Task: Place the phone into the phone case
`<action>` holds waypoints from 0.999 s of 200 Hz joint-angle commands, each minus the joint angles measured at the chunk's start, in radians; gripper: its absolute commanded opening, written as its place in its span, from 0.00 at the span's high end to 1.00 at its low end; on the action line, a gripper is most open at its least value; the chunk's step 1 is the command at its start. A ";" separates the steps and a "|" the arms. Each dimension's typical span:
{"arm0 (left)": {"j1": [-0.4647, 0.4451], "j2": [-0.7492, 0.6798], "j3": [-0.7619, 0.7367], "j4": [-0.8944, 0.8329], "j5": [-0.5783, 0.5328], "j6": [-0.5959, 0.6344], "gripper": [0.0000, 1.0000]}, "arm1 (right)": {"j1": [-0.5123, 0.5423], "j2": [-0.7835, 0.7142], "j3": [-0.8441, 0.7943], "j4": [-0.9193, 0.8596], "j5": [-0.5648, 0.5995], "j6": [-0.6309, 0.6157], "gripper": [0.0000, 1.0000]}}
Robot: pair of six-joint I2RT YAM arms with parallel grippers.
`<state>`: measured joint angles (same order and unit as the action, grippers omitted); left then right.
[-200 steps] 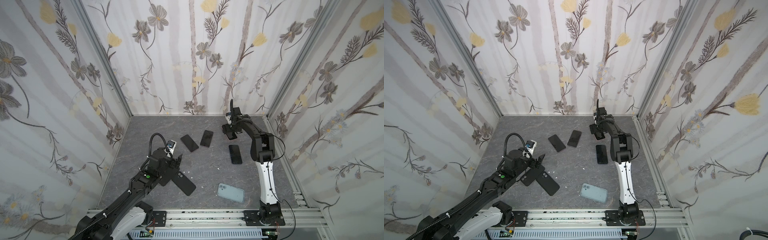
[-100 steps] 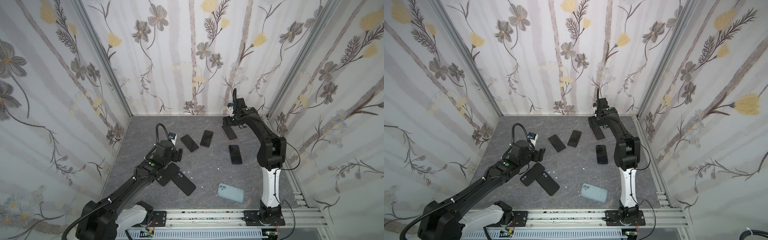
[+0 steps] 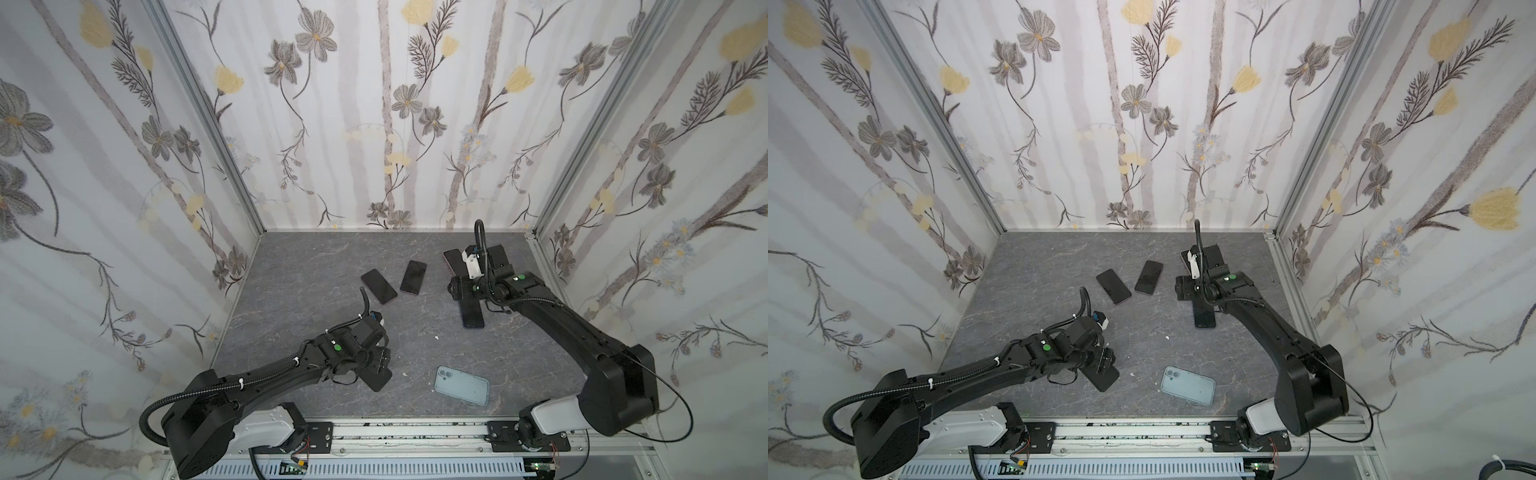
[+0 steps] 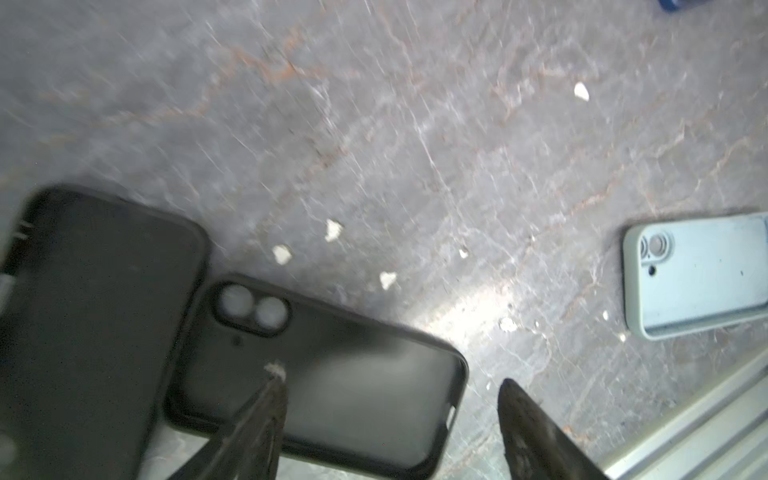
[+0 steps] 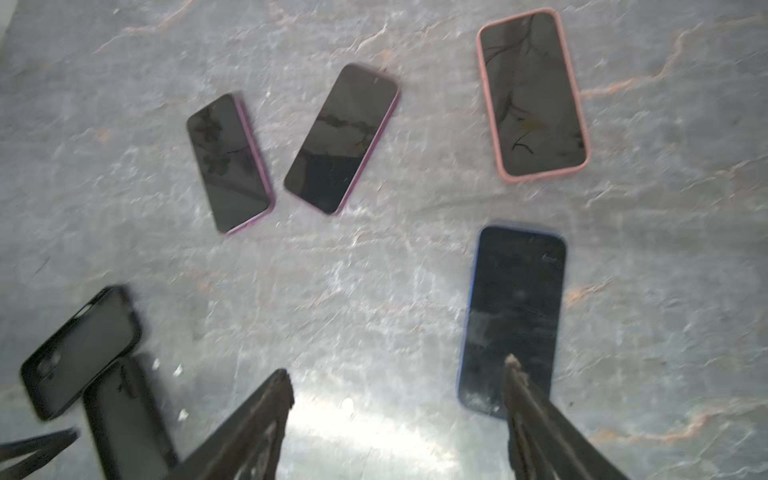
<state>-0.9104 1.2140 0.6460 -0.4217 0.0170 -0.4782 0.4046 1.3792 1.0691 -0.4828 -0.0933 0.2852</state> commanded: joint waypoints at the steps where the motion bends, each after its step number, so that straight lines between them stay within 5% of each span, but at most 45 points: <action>1: -0.024 0.013 -0.044 0.019 0.037 -0.107 0.22 | 0.037 -0.100 -0.136 0.101 0.003 0.111 0.22; 72: -0.065 0.116 -0.102 0.125 0.166 -0.145 0.21 | 0.048 -0.329 -0.348 0.086 0.097 0.156 0.22; 128: -0.065 0.210 -0.084 0.254 0.244 -0.162 0.21 | 0.047 -0.333 -0.285 0.074 0.125 0.148 0.21; 200: -0.062 0.277 -0.019 0.362 0.088 -0.266 0.20 | 0.046 -0.319 -0.270 0.065 0.148 0.138 0.21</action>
<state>-0.9752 1.4601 0.6147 -0.0441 0.1638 -0.6727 0.4511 1.0546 0.7891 -0.4229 0.0273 0.4282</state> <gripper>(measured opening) 0.802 0.787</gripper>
